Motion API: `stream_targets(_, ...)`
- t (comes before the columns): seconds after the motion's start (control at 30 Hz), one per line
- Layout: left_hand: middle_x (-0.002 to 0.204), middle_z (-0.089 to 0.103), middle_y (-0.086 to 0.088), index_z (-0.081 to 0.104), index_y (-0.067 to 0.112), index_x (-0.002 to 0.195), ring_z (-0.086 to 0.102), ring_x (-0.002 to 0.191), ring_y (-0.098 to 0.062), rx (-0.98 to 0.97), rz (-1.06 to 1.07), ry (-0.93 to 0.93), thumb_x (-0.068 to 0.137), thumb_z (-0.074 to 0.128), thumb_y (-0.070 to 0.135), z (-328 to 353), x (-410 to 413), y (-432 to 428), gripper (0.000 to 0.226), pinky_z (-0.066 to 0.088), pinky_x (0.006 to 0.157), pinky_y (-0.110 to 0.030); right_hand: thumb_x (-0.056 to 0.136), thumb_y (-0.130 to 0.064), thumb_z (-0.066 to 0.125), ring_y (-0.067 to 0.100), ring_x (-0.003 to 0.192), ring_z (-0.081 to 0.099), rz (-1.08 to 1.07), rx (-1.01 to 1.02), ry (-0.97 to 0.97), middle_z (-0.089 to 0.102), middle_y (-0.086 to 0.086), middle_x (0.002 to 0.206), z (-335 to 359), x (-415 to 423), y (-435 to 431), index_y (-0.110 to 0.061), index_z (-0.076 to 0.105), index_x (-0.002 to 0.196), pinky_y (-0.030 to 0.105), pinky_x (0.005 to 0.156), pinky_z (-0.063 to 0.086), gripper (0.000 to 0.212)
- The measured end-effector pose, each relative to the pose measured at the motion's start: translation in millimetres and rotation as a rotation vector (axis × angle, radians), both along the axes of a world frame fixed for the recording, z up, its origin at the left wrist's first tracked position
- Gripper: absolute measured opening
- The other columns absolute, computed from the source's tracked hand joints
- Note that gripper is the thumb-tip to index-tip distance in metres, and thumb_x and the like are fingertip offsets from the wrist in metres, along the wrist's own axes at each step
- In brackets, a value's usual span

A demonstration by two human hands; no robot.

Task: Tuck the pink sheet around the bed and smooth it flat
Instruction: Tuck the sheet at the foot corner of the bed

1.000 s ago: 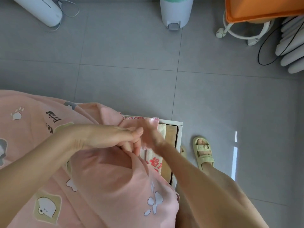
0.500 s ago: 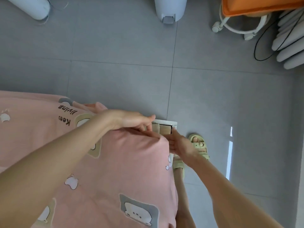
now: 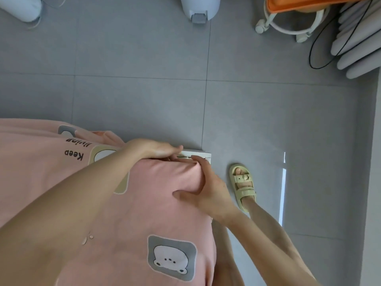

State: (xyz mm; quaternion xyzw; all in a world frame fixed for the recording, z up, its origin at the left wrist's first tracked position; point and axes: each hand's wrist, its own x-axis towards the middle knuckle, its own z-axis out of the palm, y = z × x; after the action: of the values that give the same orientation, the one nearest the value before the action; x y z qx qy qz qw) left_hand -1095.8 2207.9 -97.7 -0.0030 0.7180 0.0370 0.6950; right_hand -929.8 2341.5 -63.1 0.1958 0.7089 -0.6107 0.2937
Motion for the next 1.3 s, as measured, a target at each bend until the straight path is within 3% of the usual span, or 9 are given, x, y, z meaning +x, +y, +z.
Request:
stream_targets(0.07, 0.115, 0.065, 0.002, 0.07, 0.026, 0.101, 0.059, 0.107, -0.018, -0.01, -0.034, 0.038, 0.091, 0.019, 0.066, -4, -1, 2, 0.066, 0.036, 0.106, -0.041, 0.049, -0.053, 0.081, -0.007, 0.101, 0.057, -0.067, -0.107, -0.168, 0.058, -0.029, 0.108, -18, -13, 6, -0.056, 0.036, 0.121, 0.022, 0.086, 0.049, 0.085)
stream_targets(0.17, 0.13, 0.055, -0.002, 0.066, 0.025, 0.094, 0.049, 0.122, -0.022, 0.0, -0.028, 0.098, 0.086, 0.011, 0.072, -8, -4, 2, 0.072, 0.029, 0.11, -0.043, 0.05, -0.044, 0.087, -0.004, 0.093, 0.064, -0.109, -0.229, -0.25, 0.067, -0.019, 0.105, -49, -22, 15, -0.047, 0.051, 0.11, 0.024, 0.082, 0.054, 0.07)
stream_targets(0.27, 0.126, 0.055, -0.001, 0.06, 0.018, 0.105, 0.047, 0.114, -0.02, 0.091, 0.022, 0.229, 0.091, 0.009, 0.064, -9, -4, -8, 0.07, 0.032, 0.101, -0.034, 0.054, -0.03, 0.089, 0.011, 0.101, 0.067, -0.13, -0.331, -0.257, 0.07, -0.006, 0.109, -74, -27, 20, -0.031, 0.058, 0.114, 0.039, 0.093, 0.053, 0.067)
stream_targets(0.4, 0.096, 0.058, 0.005, 0.054, 0.019, 0.091, 0.051, 0.097, -0.023, 0.139, -0.041, 0.457, 0.095, 0.02, 0.056, -6, 11, -28, 0.05, 0.034, 0.079, -0.031, 0.063, -0.027, 0.086, 0.01, 0.102, 0.067, -0.027, -0.405, -0.249, 0.071, -0.007, 0.108, -87, -34, 30, -0.032, 0.064, 0.109, 0.029, 0.089, 0.053, 0.052)
stream_targets(0.5, 0.091, 0.065, 0.005, 0.058, 0.022, 0.096, 0.058, 0.092, -0.023, 0.256, -0.129, 0.736, 0.095, 0.035, 0.048, 1, 30, -41, 0.035, 0.035, 0.07, -0.029, 0.058, -0.046, 0.085, -0.001, 0.079, 0.068, 0.085, -0.21, -0.214, 0.072, -0.017, 0.088, -86, -36, 33, -0.032, 0.066, 0.098, 0.014, 0.065, 0.051, 0.046)
stream_targets(0.63, 0.139, 0.051, 0.005, 0.05, 0.026, 0.131, 0.039, 0.134, -0.019, 0.316, -0.313, 0.83, 0.096, 0.041, 0.041, 7, 51, -59, 0.04, 0.025, 0.11, -0.038, 0.065, -0.055, 0.077, 0.018, 0.072, 0.069, 0.069, 0.109, -0.28, 0.069, 0.002, 0.079, -90, -34, 52, -0.015, 0.063, 0.092, 0.032, 0.067, 0.06, 0.05)
stream_targets(0.8, 0.133, 0.056, -0.003, 0.056, 0.017, 0.128, 0.04, 0.135, -0.023, 0.331, -0.009, 0.875, 0.097, 0.045, 0.03, 23, 49, -59, 0.035, 0.027, 0.11, -0.038, 0.081, -0.045, 0.067, 0.022, 0.076, 0.07, 0.181, 0.321, -0.228, 0.067, 0.003, 0.077, -68, -65, 74, -0.016, 0.06, 0.081, 0.04, 0.073, 0.059, 0.03)
stream_targets(0.97, 0.096, 0.063, -0.011, 0.063, 0.013, 0.089, 0.06, 0.089, -0.035, 0.098, 0.106, 1.11, 0.083, 0.045, 0.02, 63, 52, -73, 0.02, 0.047, 0.071, -0.04, 0.089, -0.035, 0.054, 0.024, 0.077, 0.07, 0.336, 0.275, -0.095, 0.066, 0.0, 0.077, -14, -115, 61, -0.014, 0.059, 0.085, 0.044, 0.082, 0.056, 0.022)
stream_targets(1.3, 0.136, 0.052, -0.009, 0.05, 0.012, 0.132, 0.049, 0.123, -0.027, -0.329, 0.697, 1.025, 0.095, 0.043, 0.025, 100, 55, -129, 0.04, 0.037, 0.098, -0.033, 0.091, -0.012, 0.05, 0.019, 0.068, 0.062, 0.57, 0.158, 0.051, 0.059, 0.007, 0.079, 84, -214, -8, -0.004, 0.059, 0.086, 0.022, 0.058, 0.053, 0.013)
